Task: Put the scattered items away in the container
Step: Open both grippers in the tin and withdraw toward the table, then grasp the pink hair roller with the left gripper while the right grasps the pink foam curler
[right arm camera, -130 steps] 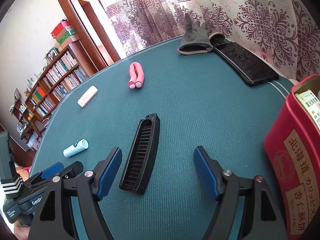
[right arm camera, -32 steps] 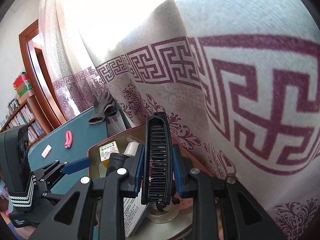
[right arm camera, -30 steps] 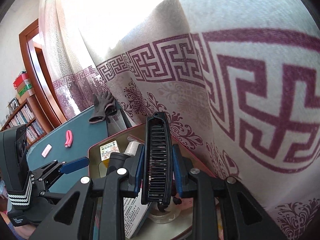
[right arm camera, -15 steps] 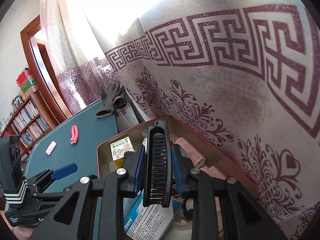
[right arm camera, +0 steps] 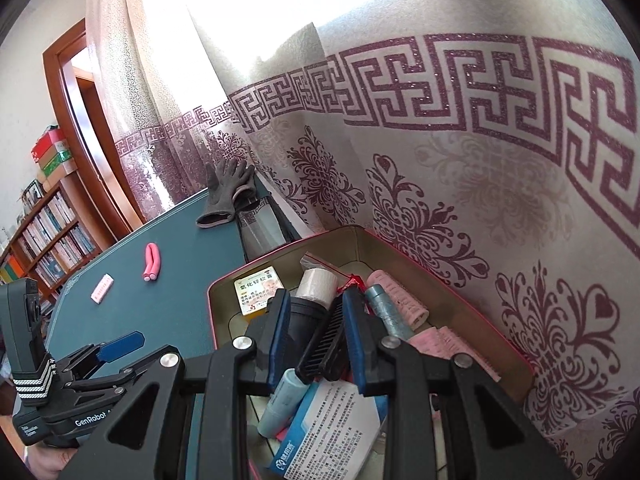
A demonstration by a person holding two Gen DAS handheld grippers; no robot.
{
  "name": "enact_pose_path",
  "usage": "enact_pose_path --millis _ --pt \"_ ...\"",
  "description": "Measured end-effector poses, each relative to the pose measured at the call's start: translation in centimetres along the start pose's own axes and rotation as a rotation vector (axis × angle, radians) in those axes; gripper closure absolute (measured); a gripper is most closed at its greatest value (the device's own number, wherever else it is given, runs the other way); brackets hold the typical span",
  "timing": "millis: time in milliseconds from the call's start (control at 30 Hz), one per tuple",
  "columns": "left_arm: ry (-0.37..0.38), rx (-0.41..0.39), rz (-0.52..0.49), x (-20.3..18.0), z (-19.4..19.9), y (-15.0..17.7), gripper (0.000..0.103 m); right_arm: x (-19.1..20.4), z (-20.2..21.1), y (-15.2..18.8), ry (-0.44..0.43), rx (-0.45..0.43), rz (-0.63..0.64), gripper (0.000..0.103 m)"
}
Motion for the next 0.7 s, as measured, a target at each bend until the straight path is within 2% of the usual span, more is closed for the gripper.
enact_pose_path --millis 333,600,667,700 --pt "-0.073 -0.014 0.102 6.3 1.8 1.0 0.021 6.8 -2.0 0.5 -0.09 0.042 0.113 0.073" --pt "-0.162 -0.036 0.211 13.0 3.5 1.9 0.021 12.5 -5.0 2.2 -0.164 0.124 0.205 0.073" --pt "-0.19 -0.038 0.235 14.6 3.8 2.1 0.018 13.5 -6.0 2.8 -0.178 0.154 0.222 0.073" --pt "-0.205 -0.041 0.247 15.4 4.0 2.2 0.013 14.0 -6.5 3.1 -0.182 0.17 0.23 0.073"
Point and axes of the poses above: each gripper's, at about its wrist camera, not at the fingertips, and z roughly against the way its jaws point, x to its left, y to its underside, the point moved 1 cm from there along -z, roughly the way its jaws point, and after that the axes turned 5 degrees about x, right-handed, at the moved point
